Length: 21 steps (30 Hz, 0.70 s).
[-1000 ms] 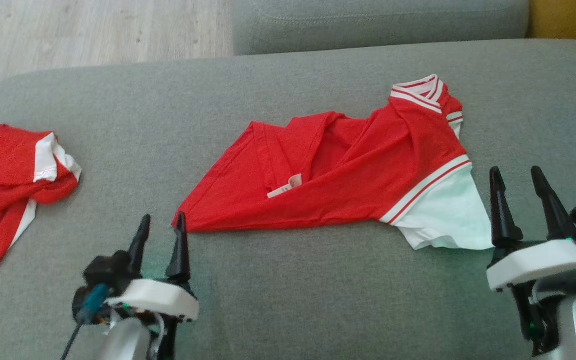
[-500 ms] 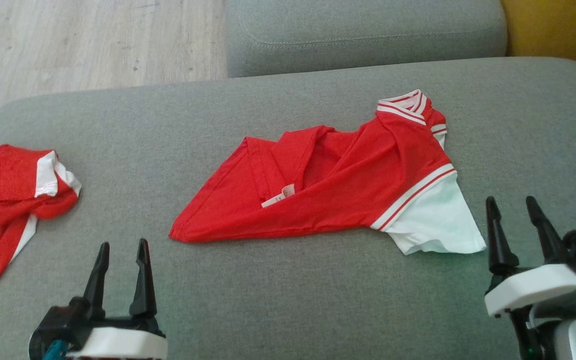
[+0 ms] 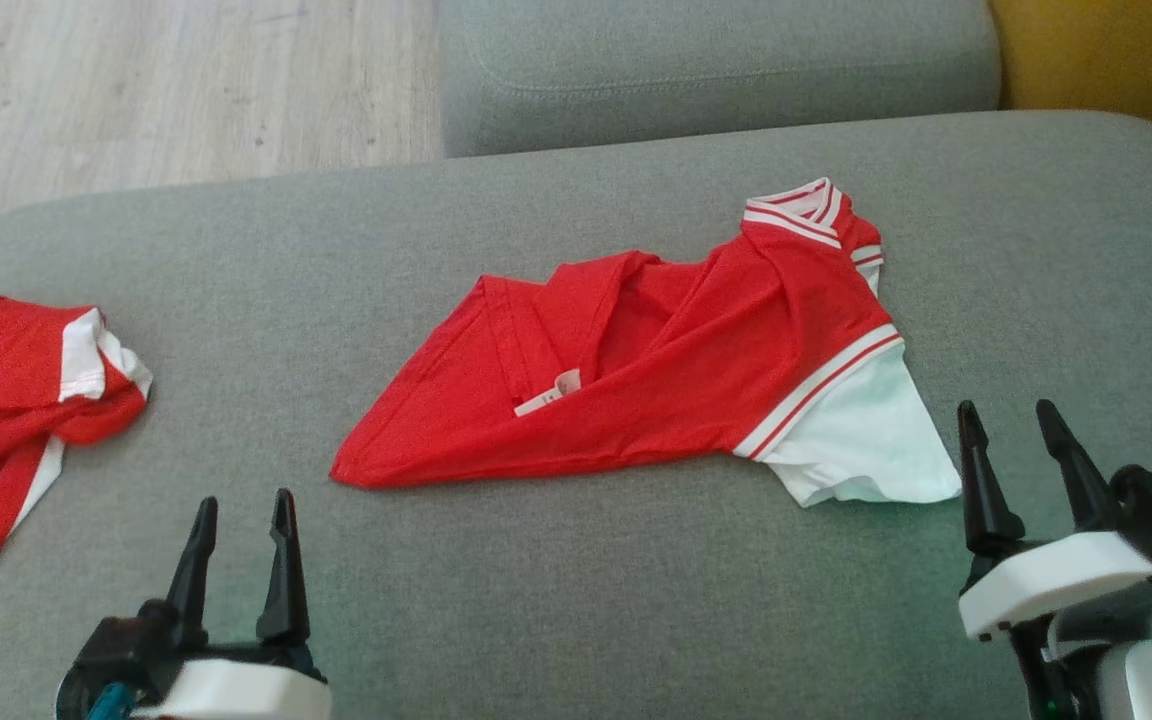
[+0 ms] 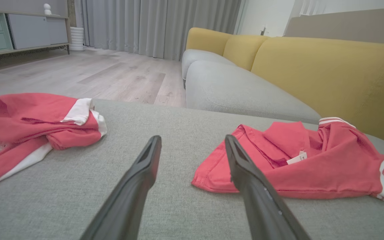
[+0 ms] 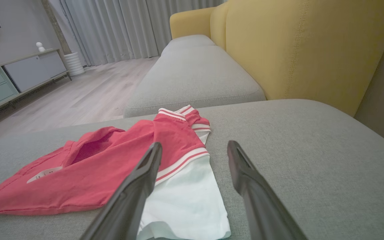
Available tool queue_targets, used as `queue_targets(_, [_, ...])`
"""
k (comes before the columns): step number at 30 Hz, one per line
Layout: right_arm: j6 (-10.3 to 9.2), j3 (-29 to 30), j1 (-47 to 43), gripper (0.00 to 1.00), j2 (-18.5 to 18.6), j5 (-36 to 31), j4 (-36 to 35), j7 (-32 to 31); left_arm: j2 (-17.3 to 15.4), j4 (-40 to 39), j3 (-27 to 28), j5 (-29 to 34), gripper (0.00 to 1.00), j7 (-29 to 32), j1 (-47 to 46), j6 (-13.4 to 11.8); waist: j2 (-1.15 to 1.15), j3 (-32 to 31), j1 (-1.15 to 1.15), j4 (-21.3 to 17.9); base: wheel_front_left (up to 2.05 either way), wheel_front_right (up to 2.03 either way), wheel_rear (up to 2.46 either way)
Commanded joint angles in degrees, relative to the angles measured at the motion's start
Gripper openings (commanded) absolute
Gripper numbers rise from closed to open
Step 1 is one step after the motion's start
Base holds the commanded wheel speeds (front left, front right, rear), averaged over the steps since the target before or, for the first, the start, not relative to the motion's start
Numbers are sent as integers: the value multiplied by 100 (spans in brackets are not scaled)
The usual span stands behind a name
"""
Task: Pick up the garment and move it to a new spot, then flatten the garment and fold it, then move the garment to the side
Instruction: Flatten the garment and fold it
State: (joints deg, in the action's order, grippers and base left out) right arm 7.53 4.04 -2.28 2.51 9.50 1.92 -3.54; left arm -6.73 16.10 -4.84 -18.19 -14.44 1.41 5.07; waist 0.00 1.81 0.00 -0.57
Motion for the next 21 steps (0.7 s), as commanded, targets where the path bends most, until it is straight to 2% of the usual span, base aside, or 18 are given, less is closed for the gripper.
queue_targets(1, [-4, -158, 166, 100, 37, 6, -170, -20, -116, -117, 169, -17, 100, -26, -334, -14, 0, 57, 0, -13, 0, 0, 0])
queue_targets(9, [-4, -215, 577, 100, 37, -41, 218, -272, -70, 518, -38, -13, 100, 421, -1105, -8, 0, 540, 0, -20, 0, 0, 0])
queue_targets(16, [-4, -340, 983, 100, 37, -6, 658, -210, 24, 1669, -204, 33, 100, 750, -1932, -114, 0, 1083, 0, -154, 0, 0, 0])
queue_targets(21, [-4, -248, 1080, 100, 37, -38, 840, -106, 114, 2429, -279, -56, 100, 965, -2178, -140, 0, 1227, 0, -232, 0, 0, 0])
